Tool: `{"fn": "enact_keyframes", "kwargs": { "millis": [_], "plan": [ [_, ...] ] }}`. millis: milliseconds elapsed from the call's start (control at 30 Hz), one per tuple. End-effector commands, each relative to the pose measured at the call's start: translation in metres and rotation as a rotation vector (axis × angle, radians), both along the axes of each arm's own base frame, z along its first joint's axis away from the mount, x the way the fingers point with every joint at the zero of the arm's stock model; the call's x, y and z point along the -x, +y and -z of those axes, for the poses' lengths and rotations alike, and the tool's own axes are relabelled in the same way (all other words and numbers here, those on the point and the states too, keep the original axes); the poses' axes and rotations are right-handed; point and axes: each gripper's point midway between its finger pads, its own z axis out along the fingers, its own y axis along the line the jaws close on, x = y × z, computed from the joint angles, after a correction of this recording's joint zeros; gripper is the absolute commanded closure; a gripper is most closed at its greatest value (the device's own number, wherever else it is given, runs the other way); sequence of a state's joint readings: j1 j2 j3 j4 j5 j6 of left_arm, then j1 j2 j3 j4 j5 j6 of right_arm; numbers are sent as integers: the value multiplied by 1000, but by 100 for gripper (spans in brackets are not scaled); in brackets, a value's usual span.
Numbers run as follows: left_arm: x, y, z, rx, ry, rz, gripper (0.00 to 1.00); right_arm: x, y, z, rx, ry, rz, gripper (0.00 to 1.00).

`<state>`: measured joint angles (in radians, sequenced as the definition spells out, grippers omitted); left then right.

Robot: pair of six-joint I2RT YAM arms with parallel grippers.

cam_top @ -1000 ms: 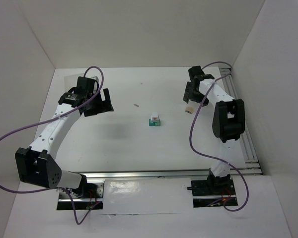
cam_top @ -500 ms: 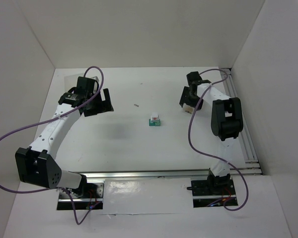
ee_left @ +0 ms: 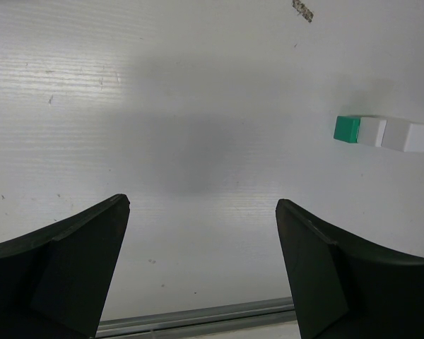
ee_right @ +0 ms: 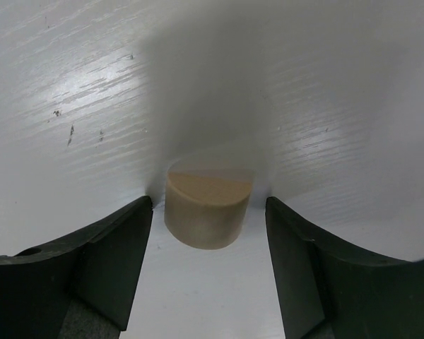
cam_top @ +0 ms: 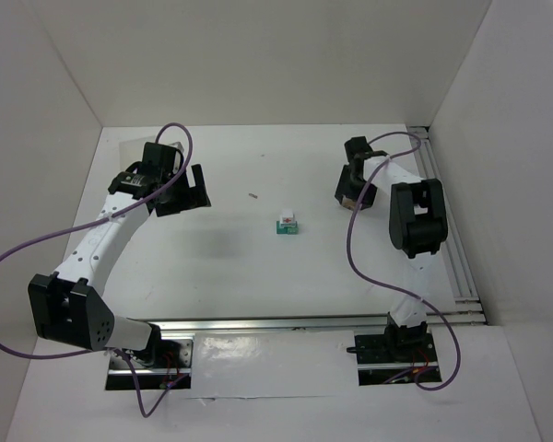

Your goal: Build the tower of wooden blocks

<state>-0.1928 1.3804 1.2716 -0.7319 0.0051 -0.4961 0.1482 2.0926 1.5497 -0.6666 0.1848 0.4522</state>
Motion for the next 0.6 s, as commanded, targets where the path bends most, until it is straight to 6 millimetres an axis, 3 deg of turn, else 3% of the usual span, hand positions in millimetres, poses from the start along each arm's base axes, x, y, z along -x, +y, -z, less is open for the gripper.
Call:
{"fn": "enact_keyframes", "kwargs": {
  "millis": [0,567],
  "plan": [
    [-5,-2,-8,-4,-33,23,2,-7,-6,3,51,-18,22,28],
    [-2,0,-10,-11,-43,17,2,-8,7,8,60,-5,12,36]
  ]
}}
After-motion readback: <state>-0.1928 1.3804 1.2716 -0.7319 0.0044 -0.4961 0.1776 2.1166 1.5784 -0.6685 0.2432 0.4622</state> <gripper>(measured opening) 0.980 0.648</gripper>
